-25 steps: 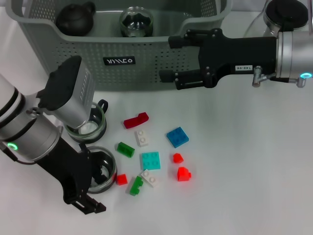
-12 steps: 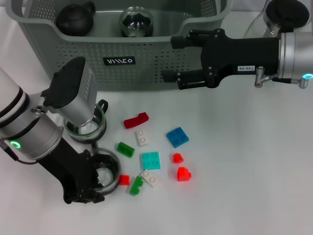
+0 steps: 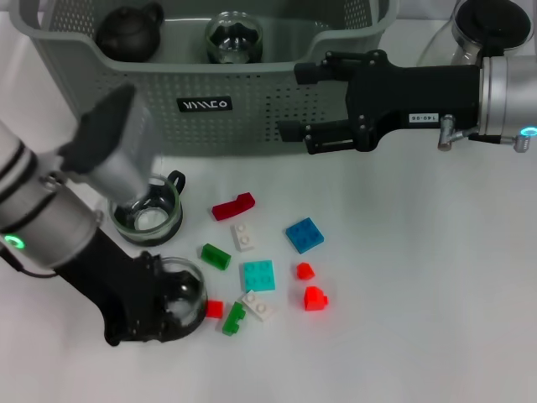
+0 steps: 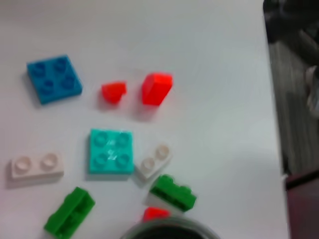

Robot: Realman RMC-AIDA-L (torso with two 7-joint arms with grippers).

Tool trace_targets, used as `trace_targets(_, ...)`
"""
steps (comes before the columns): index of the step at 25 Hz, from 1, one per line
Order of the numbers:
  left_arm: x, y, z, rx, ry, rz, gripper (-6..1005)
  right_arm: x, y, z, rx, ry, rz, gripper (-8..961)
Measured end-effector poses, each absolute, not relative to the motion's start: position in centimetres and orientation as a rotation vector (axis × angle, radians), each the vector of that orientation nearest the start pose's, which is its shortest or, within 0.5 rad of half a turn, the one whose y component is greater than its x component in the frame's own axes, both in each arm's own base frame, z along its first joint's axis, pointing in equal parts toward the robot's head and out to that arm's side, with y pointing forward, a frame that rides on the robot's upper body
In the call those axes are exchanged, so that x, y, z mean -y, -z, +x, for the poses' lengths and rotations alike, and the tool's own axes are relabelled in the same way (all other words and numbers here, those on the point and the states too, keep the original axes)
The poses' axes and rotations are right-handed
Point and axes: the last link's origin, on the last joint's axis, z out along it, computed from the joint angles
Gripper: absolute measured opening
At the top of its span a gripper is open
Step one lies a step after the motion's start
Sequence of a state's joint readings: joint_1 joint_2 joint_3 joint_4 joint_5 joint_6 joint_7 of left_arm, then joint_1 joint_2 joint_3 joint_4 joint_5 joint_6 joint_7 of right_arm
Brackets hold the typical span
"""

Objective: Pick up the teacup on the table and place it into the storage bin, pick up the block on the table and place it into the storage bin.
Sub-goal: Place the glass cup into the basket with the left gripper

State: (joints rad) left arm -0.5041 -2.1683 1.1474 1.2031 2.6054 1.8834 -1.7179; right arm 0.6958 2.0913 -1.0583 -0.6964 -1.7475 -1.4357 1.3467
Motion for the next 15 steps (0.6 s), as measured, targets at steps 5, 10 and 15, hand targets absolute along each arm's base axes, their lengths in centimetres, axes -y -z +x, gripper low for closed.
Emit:
trace_targets(5, -28.1, -1.3, -22.9, 0.487, -0.308, -3.241, 100, -36.9, 3.1, 16.2, -0.174, -0.743, -2.884, 869)
trace_targets(10, -28.0, -2.3, -23.3, 0.554, -0.183, -3.208, 76, -37.0, 2.7, 16.5, -0.172, -0.736, -2.878, 869)
trace_targets(15, -27.4, -2.3, -23.2, 0.607, -0.152, -3.222, 52, -36.9, 2.6, 16.7, -0.179, -0.733, -2.882, 868)
